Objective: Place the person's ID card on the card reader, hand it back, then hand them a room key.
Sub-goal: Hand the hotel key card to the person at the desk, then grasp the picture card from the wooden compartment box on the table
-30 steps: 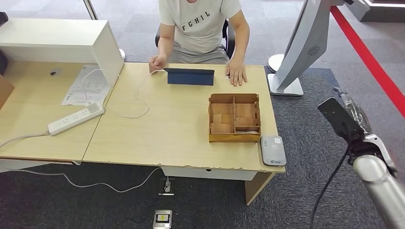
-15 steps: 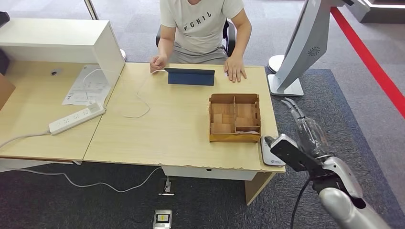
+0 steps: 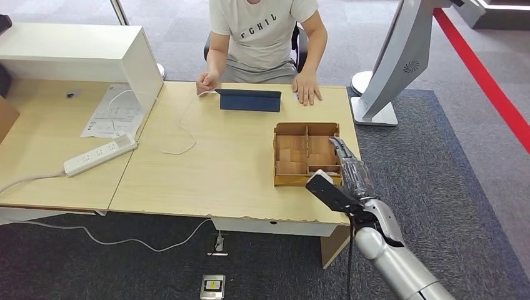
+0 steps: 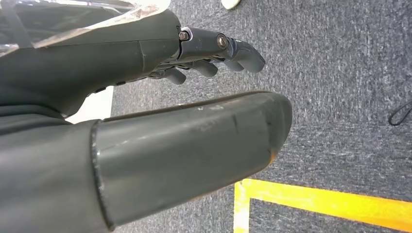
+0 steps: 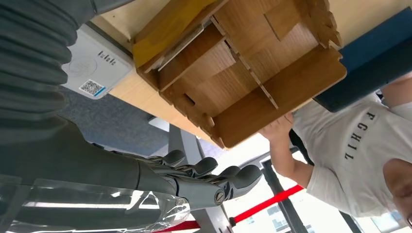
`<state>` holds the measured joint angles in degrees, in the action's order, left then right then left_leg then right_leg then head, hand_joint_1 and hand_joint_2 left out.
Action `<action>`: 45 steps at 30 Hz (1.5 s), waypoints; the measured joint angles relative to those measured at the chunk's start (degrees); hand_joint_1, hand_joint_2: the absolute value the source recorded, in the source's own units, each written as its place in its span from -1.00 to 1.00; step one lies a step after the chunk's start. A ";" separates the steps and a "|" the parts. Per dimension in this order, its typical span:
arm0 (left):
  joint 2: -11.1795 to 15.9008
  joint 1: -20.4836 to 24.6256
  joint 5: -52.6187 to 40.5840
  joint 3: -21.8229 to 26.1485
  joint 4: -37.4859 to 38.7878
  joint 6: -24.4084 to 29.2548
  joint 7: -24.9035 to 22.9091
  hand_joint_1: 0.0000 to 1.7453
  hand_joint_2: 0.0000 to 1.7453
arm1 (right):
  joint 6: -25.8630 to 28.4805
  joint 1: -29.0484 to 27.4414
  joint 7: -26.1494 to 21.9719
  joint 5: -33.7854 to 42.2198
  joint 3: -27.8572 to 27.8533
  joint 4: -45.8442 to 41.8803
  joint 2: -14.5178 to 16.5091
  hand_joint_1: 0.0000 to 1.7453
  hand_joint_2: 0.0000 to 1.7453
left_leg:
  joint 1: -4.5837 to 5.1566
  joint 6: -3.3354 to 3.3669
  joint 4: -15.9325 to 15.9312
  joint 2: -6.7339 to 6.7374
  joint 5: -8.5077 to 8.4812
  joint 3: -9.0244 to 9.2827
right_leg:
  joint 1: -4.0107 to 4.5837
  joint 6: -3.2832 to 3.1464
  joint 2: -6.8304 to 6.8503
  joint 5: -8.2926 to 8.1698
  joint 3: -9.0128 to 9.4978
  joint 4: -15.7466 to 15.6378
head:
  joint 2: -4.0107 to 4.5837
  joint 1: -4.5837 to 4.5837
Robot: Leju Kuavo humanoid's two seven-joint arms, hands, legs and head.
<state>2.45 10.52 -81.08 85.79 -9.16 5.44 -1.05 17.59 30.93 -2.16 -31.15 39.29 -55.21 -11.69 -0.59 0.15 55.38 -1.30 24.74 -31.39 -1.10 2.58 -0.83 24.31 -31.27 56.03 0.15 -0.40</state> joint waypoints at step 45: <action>-0.07 -0.45 1.25 1.15 0.01 -0.29 -1.24 -1.00 -1.00 | -11.14 14.57 -3.49 -22.10 1.03 18.27 2.79 -1.00 1.00 | 0.01 0.00 0.03 0.02 0.00 0.00 | -0.01 -0.01 0.00 -0.02 -0.02 -0.01 | 0.00 -0.01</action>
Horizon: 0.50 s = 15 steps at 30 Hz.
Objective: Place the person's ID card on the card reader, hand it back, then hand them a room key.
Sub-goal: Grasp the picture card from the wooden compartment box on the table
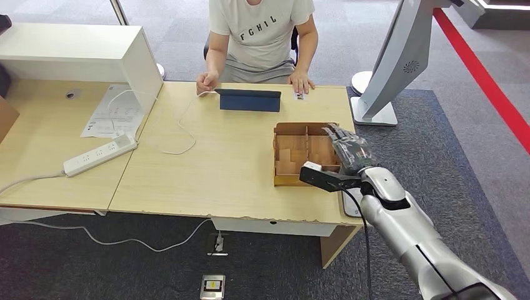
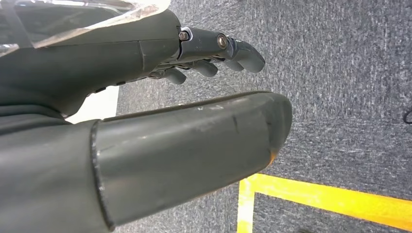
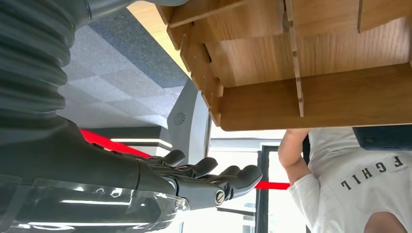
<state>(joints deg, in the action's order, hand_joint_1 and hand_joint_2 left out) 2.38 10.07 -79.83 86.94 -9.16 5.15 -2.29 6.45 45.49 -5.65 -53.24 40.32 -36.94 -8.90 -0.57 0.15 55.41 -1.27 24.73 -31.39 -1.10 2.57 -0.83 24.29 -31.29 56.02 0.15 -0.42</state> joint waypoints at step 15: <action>0.00 0.00 -0.05 0.17 0.00 1.10 0.17 -1.00 -1.00 | -0.04 1.07 -1.40 1.84 0.57 1.87 0.89 -1.00 1.00 | 0.00 0.00 0.00 0.00 0.00 -0.01 | 0.00 0.00 0.00 0.00 -0.01 -0.01 | 0.00 0.01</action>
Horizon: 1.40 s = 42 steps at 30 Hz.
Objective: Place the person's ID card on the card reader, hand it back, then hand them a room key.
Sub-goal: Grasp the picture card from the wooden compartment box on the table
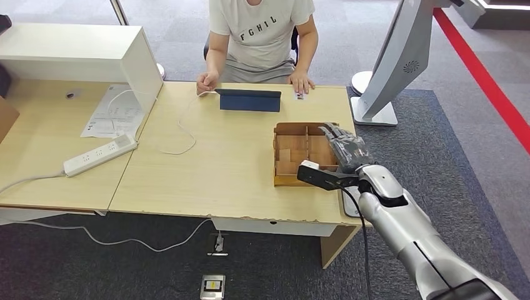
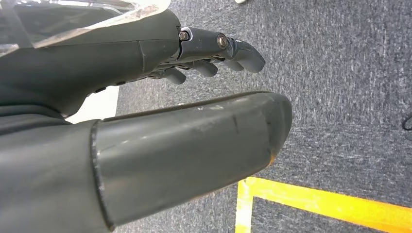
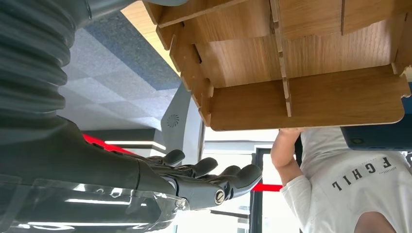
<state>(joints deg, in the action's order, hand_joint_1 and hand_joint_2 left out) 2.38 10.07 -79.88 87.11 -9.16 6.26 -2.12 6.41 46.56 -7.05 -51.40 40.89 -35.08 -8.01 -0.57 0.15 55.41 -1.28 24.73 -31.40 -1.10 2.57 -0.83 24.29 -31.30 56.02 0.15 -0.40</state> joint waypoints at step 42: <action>0.27 -0.06 -1.01 0.51 0.00 1.18 -0.08 -1.00 -1.00 | 2.26 -5.47 6.02 5.12 3.37 -7.32 -2.11 -1.00 1.00 | -0.04 -0.02 0.00 -0.01 -0.01 0.00 | 0.03 -0.03 0.00 -0.01 0.00 0.00 | 0.00 -0.01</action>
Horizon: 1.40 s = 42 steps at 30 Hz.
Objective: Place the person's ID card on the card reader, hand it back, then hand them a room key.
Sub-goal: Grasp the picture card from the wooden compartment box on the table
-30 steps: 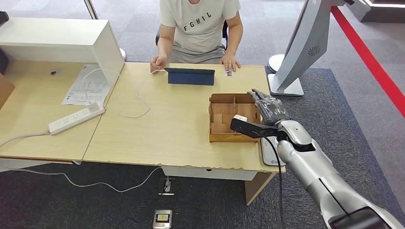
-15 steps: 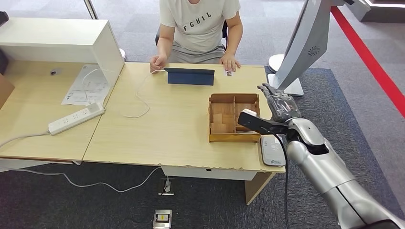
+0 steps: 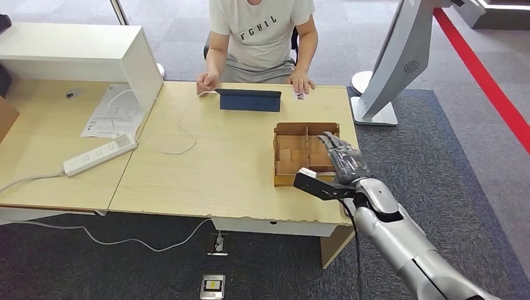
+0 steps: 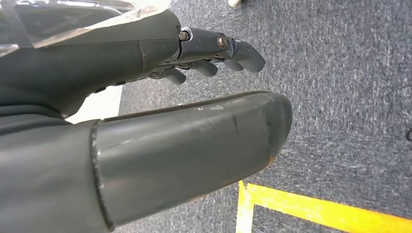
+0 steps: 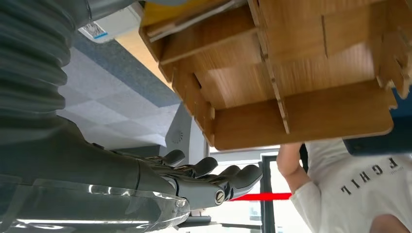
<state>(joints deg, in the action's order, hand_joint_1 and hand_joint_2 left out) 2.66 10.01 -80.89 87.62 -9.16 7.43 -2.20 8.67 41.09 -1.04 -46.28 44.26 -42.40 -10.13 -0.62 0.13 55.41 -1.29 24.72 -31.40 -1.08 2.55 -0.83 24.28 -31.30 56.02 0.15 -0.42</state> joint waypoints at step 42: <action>-0.14 -0.02 -0.79 -0.02 0.00 -0.10 -0.79 -1.00 -1.00 | 4.87 -2.90 0.85 -5.13 2.32 5.87 1.60 -1.00 1.00 | 0.00 0.00 0.00 0.02 0.00 0.00 | 0.00 -0.02 0.00 0.00 -0.01 0.00 | 0.00 0.00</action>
<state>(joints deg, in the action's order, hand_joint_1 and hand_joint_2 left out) 2.51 9.98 -81.68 87.60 -9.16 7.33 -2.99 13.54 38.19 -0.19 -51.40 46.58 -36.53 -8.52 -0.61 0.13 55.41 -1.27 24.72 -31.40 -1.07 2.53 -0.83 24.28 -31.31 56.01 0.15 -0.42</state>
